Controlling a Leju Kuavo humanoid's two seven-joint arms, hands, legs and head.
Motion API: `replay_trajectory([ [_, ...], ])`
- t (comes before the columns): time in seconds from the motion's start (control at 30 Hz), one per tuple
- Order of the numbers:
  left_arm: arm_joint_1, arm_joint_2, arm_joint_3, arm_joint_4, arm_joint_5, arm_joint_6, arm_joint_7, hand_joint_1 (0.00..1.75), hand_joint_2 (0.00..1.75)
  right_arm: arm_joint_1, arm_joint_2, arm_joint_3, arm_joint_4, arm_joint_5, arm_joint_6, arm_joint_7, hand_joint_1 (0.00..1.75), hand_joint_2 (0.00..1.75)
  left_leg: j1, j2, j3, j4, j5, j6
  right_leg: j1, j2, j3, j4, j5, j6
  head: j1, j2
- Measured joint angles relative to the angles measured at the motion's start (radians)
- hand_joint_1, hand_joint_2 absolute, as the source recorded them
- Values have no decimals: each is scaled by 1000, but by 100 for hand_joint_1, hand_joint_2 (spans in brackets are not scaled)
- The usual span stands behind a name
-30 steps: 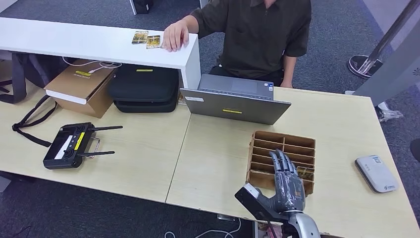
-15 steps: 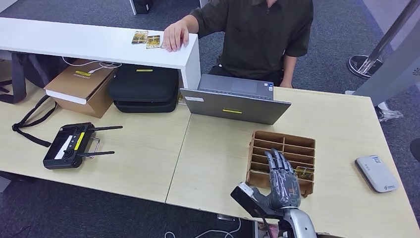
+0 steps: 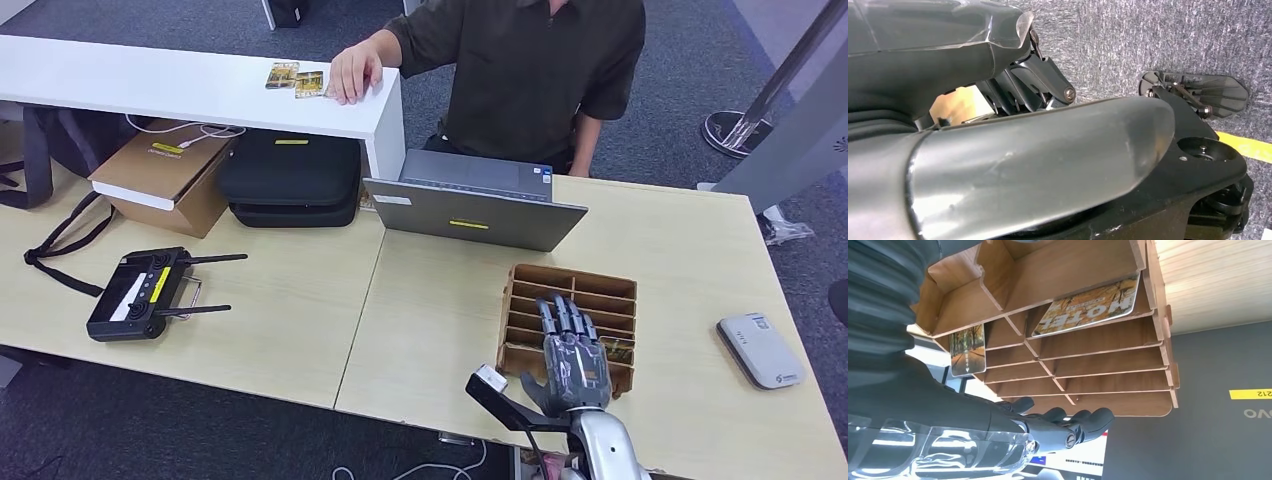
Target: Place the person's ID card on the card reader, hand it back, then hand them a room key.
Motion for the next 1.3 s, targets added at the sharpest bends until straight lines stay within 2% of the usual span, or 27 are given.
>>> replay_trajectory([
  [0.2, 0, -2, 2, -2, 1, -1, -12, 0, 0, -1, -5, 0, 0, 0, 0, -1, 0, 175, 0, 0, 0, 0, 0, 0, 0, 0, 0, 0, 0, 0, 0, 0],
  [0.43, 0, -26, 0, -18, -17, 25, -100, 0, 0, 5, -15, 0, -10, -1, 1, -2, 0, 175, 0, 0, 0, 0, 0, 0, 0, 0, 0, 0, 0, 0, 0, 0],
  [0.63, 0, -32, 0, -28, -19, 27, -98, 0, 0, 8, -19, 0, -16, -1, 1, -2, 0, 175, 0, 0, 0, 0, 0, 0, 0, 0, 0, 0, 0, 0, 0, 0],
  [0.8, -4, -29, 0, -32, -14, 23, -58, 0, 0, 15, -20, 0, -22, -1, 1, -2, 3, 175, 0, 0, 0, 0, 0, 0, 0, 0, 0, 0, 0, 0, 0, 0],
  [0.83, -5, -28, 0, -32, -14, 21, -52, 0, 0, 17, -20, 0, -24, -1, 1, -2, 31, 175, 0, 0, 0, 0, 0, 0, 0, 0, 0, 0, 0, 0, 0, 0],
  [0.93, -6, -27, 0, -32, -14, 19, -46, 0, 0, 24, -20, 0, -29, -2, 1, -2, 153, 175, 0, 0, 0, 0, 0, 0, 0, 0, 0, 0, 0, 0, 0, 0],
  [0.97, -6, -27, 0, -32, -14, 19, -46, 0, 0, 26, -20, 0, -30, -2, 1, -2, 167, 175, 0, 0, 0, 0, 0, 0, 0, 0, 0, 0, 0, 0, 0, 0],
  [1.13, -7, -27, 0, -32, -13, 19, -44, 0, 0, 28, -20, 0, -33, -2, 1, -3, 154, 175, 0, 0, 0, 0, 0, 0, 0, 0, 0, 0, 0, 0, 0, 0],
  [1.17, -7, -27, 0, -32, -13, 19, -44, 0, 0, 28, -20, 0, -33, -2, 0, -4, 146, 175, 0, 0, 0, 0, 0, 0, 0, 0, 0, 0, 0, 0, 0, 0],
  [1.2, -7, -27, 0, -32, -12, 19, -44, 0, 0, 28, -20, 0, -33, -2, 0, -5, 116, 175, 0, 0, 0, 0, 0, 0, 0, 0, 0, 0, 0, 0, 0, 0],
  [1.27, -6, -27, 0, -32, -11, 18, -46, 0, 0, 29, -20, 0, -33, -4, -1, -8, 39, 175, 0, 0, 0, 0, 0, 0, 0, 0, 0, 0, 0, 0, 0, 0],
  [1.3, -6, -27, 0, -32, -11, 18, -47, 0, 0, 29, -20, -1, -33, -6, -1, -10, 8, 175, 0, 0, 0, 0, 0, 0, 0, 0, 0, 0, 0, 0, 0, 0],
])
